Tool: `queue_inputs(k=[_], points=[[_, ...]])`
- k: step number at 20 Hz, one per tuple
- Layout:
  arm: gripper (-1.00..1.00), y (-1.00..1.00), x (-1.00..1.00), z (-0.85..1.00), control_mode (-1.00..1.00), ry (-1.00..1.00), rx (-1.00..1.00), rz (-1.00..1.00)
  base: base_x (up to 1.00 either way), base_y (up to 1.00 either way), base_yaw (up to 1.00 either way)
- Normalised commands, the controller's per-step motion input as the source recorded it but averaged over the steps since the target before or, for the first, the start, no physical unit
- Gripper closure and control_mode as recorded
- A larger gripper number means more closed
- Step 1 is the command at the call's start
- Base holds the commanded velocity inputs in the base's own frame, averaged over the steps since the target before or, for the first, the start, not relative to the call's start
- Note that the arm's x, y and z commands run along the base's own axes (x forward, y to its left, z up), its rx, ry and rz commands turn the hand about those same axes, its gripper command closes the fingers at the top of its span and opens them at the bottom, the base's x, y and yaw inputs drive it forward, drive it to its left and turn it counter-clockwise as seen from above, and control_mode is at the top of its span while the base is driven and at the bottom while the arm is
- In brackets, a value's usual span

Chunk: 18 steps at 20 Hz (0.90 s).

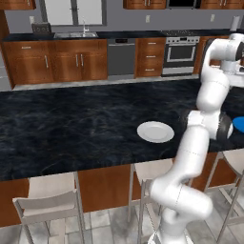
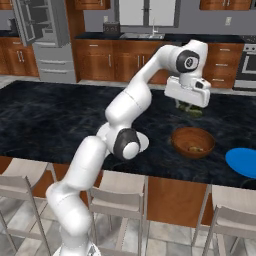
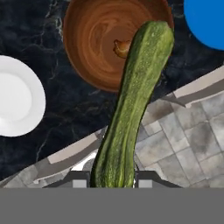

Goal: Pick the chicken drumstick and squash from their plates and place them in the bowl. Then put the bowl in the fridge.

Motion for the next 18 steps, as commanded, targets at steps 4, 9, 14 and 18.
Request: queue_inputs(k=[4,9,14,18], points=[[1.0,0.63,-0.36,-0.39,-1.0,-0.01,-0.06,-0.24,0.0,0.0,0.0],[1.0,0.59,-0.41,-0.26,-1.0,-0.01,-0.02,-0.26,0.0,0.0,0.0],[1.0,0.55,-0.5,-0.22,-1.0,-0.1,-0.1,-0.22,0.0,0.0,0.0],[1.0,0.53,-0.54,-0.26,-1.0,-0.19,-0.25,-0.16,0.0,0.0,0.0]])
